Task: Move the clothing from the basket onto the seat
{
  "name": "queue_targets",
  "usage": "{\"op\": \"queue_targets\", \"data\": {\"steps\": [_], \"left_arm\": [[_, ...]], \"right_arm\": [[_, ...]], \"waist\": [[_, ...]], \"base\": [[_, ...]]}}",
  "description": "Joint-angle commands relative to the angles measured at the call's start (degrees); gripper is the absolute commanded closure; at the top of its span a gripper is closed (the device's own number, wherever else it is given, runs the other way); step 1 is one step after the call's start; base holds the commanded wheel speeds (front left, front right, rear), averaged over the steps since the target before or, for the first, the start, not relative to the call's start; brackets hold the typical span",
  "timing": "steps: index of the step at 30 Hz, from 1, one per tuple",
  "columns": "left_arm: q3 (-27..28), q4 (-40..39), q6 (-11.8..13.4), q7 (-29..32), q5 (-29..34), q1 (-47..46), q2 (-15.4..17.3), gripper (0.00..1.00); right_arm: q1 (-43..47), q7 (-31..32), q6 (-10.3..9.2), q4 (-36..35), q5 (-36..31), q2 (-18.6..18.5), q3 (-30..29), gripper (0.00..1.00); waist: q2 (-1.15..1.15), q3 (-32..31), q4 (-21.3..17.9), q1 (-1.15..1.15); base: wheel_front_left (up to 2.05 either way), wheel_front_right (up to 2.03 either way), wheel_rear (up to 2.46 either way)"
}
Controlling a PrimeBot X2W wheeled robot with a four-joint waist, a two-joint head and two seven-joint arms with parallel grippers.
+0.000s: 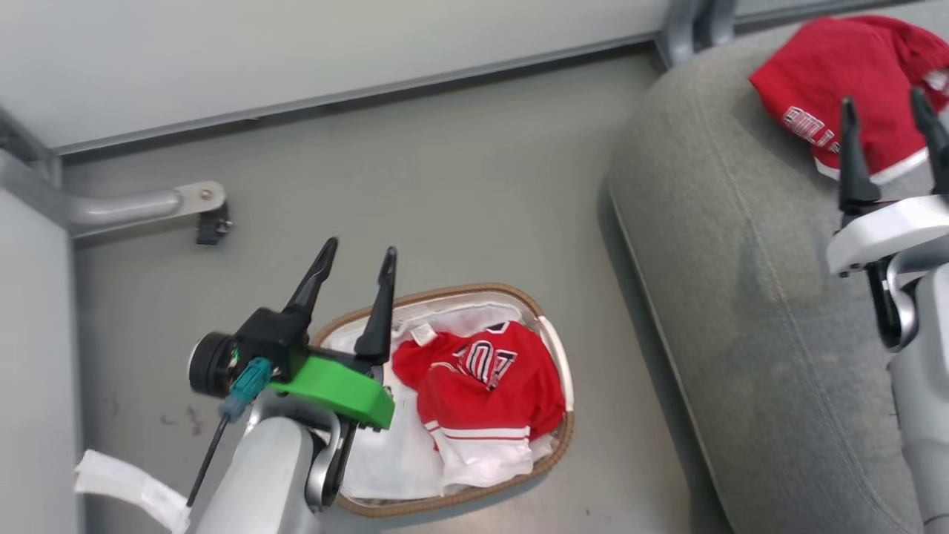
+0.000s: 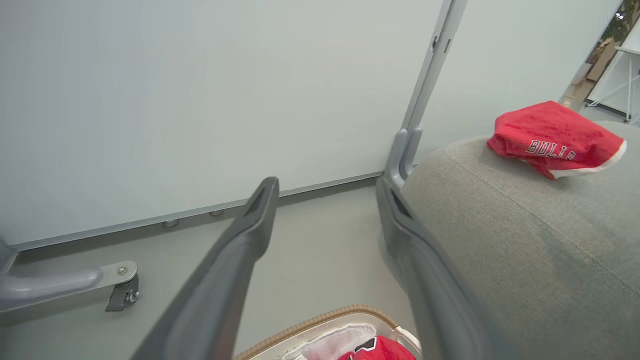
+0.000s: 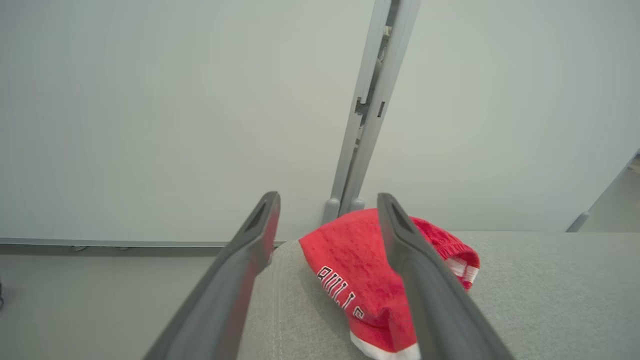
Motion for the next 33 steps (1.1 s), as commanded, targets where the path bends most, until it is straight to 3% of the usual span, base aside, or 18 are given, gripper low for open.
{"op": "queue_targets", "data": {"steps": [1,17,33], "left_arm": [[1.0,0.0,0.0,0.0,0.6,1.6,-0.1,0.00],[11.6,-1.9,1.4,0.0,-0.6,11.2,-0.4,0.00],[12.9,-1.9,1.2,0.0,-1.4,15.0,-0.4,0.00]], "right_arm": [[1.4,0.0,-0.08,-0.2,0.5,0.3,0.2,0.00],[14.2,0.0,-0.08,-8.9,2.2,10.3,1.0,0.00],[24.2,0.0,-0.08,-11.5,5.9,11.2,2.4,0.00]], "waist": [[0.00,-4.1,4.4,0.00],[0.00,-8.2,9.7,0.00],[0.00,-9.9,10.0,0.00]], "base": [[0.00,0.00,0.00],[0.00,0.00,0.00],[0.00,0.00,0.00]]}}
